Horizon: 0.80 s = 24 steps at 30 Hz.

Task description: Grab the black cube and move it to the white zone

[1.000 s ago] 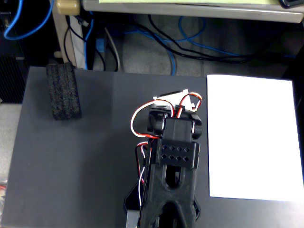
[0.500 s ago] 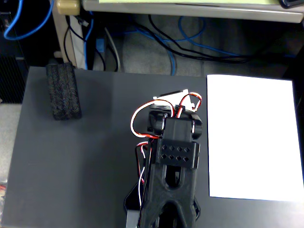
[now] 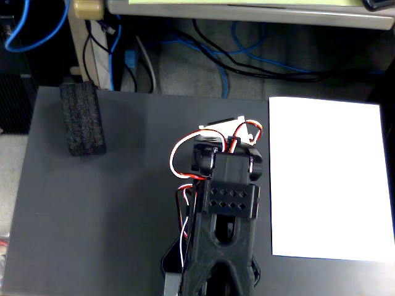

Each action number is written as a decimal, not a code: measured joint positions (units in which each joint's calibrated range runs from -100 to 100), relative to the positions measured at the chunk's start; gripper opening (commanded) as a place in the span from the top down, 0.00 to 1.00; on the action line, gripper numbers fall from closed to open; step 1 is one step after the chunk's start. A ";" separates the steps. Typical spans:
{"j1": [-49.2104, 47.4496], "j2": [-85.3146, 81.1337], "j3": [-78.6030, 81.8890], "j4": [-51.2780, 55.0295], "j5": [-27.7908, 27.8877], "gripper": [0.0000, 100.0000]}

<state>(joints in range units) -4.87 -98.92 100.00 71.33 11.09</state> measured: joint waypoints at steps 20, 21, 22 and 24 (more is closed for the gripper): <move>-14.40 16.81 -68.10 11.38 -5.04 0.98; -16.62 23.39 -74.41 13.78 -4.77 0.98; -19.57 30.46 -80.26 15.06 -4.56 0.98; -24.74 43.28 -88.48 15.83 -3.51 0.98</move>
<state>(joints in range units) -29.62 -55.64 11.52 87.16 7.58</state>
